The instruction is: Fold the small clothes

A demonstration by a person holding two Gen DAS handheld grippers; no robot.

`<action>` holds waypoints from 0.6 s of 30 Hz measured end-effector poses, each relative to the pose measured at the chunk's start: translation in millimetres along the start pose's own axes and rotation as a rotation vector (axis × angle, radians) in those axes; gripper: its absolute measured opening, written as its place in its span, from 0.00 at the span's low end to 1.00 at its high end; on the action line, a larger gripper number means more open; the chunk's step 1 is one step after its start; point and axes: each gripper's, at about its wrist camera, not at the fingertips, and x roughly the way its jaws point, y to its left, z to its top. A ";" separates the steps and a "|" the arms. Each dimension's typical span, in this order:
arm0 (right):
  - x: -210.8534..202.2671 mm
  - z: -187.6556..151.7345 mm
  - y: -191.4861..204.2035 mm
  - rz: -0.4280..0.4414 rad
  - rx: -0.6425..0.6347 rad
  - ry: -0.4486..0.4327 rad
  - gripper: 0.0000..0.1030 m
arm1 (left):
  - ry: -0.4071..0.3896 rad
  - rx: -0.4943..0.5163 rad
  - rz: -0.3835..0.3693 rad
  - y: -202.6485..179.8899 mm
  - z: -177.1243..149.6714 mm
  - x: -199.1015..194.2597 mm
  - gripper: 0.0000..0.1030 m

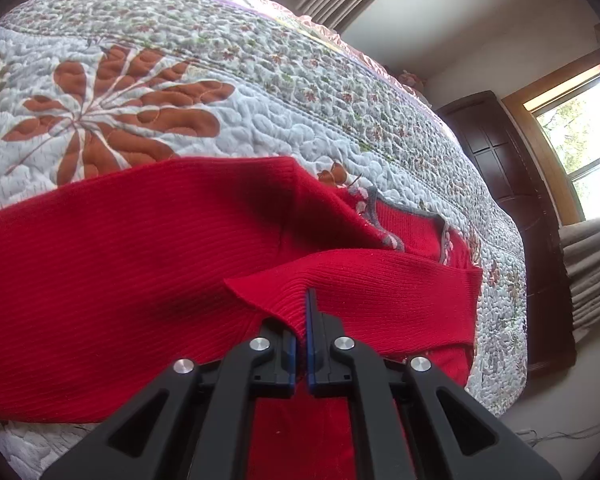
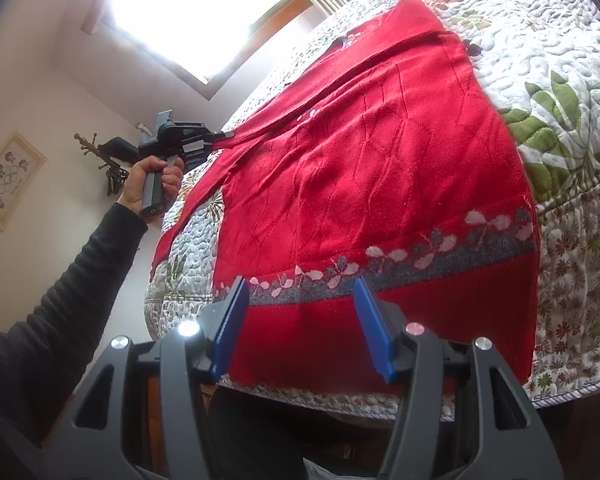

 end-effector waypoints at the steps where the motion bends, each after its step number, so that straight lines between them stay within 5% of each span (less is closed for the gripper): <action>1: 0.3 0.2 0.2 0.001 0.000 0.000 0.54 | 0.003 -0.007 -0.002 3.4 -2.1 2.7 0.03; 9: 0.0 0.5 -1.1 -0.002 0.005 -0.002 0.54 | 0.019 -0.019 -0.003 19.9 -10.0 18.3 0.04; 11: -0.1 0.6 -0.5 -0.003 0.007 0.001 0.54 | -0.011 -0.014 0.038 23.4 -9.9 15.1 0.16; 13: -1.9 0.4 1.3 -0.004 0.001 0.000 0.54 | -0.083 -0.017 0.080 23.5 -9.5 -0.1 0.17; 16: -1.1 -0.3 0.7 -0.006 0.003 0.001 0.55 | -0.148 -0.008 0.014 12.9 -6.2 -20.5 0.23; 18: 2.7 -0.6 0.4 -0.006 0.009 0.007 0.55 | -0.129 -0.006 0.009 5.0 -1.3 -19.3 0.44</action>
